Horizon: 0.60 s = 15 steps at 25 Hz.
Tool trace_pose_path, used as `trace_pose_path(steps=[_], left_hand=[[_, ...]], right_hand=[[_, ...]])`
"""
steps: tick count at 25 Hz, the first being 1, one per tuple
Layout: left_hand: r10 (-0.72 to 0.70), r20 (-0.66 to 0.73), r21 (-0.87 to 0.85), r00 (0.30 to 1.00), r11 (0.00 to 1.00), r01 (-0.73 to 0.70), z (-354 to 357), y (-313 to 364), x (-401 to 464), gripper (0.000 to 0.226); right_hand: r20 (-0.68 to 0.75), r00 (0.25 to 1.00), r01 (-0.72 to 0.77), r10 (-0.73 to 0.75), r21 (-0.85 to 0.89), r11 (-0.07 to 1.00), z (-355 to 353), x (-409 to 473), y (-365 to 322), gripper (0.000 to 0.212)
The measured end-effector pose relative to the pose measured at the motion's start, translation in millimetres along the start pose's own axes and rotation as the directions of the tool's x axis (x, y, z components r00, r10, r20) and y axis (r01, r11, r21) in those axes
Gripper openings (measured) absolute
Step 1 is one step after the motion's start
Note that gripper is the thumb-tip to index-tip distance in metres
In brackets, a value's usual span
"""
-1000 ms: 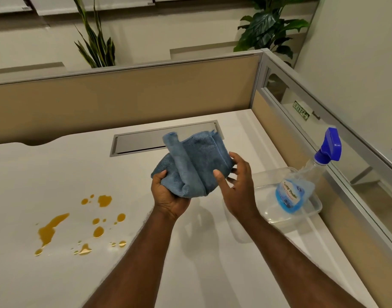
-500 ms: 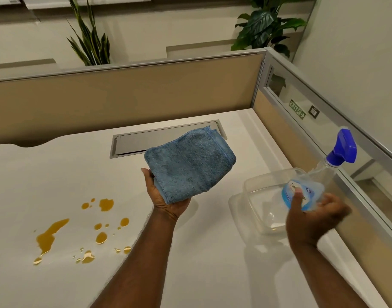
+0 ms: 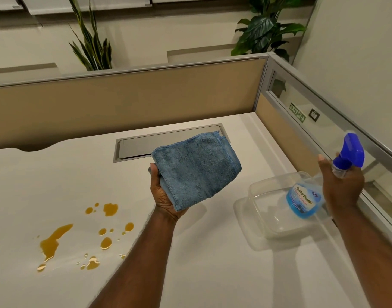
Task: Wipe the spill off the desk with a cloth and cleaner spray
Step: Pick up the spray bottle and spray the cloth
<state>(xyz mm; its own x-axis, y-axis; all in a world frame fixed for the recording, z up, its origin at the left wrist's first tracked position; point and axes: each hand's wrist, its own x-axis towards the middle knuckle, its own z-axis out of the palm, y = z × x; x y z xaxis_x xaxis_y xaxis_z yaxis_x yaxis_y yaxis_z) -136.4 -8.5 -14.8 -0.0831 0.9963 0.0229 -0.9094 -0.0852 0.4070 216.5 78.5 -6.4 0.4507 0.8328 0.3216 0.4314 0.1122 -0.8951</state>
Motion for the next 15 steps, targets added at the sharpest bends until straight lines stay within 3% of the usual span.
trace_pose_path(steps=[5, 11, 15], left_hand=[[-0.071, -0.153, 0.057, 0.986, 0.995, 0.080, -5, 14, 2, 0.043], [-0.055, -0.151, 0.055, 0.987, 0.996, 0.064, -5, 22, 8, 0.045], [-0.028, -0.145, 0.042, 0.989, 0.999, 0.034, -6, 31, 17, 0.046]], right_hand=[[0.075, 0.997, -0.010, 0.004, 0.077, 0.997, 7, 6, -10, 0.053], [-0.066, 0.991, 0.121, -0.116, 0.080, 0.989, 8, -3, -57, 0.046], [0.082, 0.977, 0.182, -0.199, 0.173, 0.968, 10, -14, -118, 0.027]])
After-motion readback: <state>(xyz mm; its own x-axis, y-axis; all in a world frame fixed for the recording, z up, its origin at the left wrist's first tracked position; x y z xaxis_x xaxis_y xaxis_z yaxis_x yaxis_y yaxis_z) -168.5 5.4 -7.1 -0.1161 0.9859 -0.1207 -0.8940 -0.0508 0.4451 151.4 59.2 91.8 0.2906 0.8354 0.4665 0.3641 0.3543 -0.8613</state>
